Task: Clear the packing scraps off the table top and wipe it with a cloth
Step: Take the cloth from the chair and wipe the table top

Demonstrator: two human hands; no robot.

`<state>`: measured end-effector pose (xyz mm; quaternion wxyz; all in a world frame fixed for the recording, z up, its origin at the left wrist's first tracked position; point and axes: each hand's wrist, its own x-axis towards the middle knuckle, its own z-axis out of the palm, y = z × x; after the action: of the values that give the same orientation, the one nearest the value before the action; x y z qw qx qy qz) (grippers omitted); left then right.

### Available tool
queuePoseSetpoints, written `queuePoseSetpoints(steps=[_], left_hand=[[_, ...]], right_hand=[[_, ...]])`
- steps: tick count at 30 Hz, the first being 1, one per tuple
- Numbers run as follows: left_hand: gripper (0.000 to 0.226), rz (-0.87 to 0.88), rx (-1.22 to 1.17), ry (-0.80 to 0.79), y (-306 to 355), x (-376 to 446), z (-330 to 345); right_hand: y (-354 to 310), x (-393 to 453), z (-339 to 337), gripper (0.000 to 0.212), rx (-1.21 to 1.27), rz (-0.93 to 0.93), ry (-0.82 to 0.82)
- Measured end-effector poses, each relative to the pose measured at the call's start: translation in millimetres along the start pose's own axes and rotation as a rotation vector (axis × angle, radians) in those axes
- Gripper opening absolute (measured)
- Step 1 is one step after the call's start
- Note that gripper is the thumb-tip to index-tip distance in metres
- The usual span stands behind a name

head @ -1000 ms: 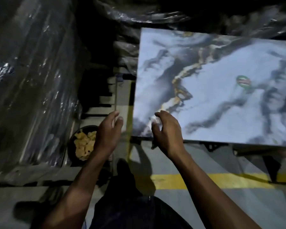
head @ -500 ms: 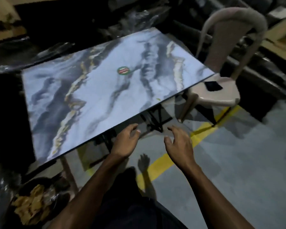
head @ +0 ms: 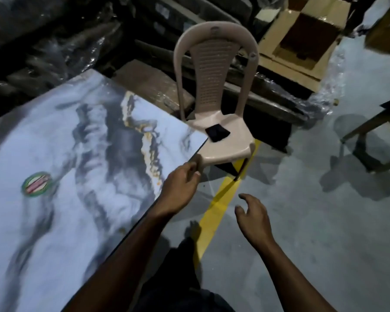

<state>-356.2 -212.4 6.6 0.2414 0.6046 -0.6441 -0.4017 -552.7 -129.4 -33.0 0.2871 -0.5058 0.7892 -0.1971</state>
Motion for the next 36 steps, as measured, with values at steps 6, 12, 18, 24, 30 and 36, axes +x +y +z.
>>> queuePoseSetpoints(steps=[6,12,18,24,30,36], left_hand=[[0.049,0.078,0.191,-0.032,34,147,-12],[0.046,0.024,0.265,-0.112,44,251,5],[0.044,-0.119,0.248,-0.125,44,349,47],[0.037,-0.462,0.148,-0.092,31,435,95],[0.015,-0.914,-0.358,0.034,21,490,131],[0.029,-1.175,-0.697,0.179,-16,527,171]], right_hand=[[-25,98,-28,0.041,0.064,0.083,0.002],[-45,204,-34,0.040,0.174,0.131,-0.041],[-43,331,-33,0.040,0.175,0.093,-0.145],[-36,471,-41,0.040,0.092,0.057,-0.312],[-32,570,-46,0.037,0.040,0.041,-0.410],[-9,641,-4,0.042,0.067,0.099,-0.497]])
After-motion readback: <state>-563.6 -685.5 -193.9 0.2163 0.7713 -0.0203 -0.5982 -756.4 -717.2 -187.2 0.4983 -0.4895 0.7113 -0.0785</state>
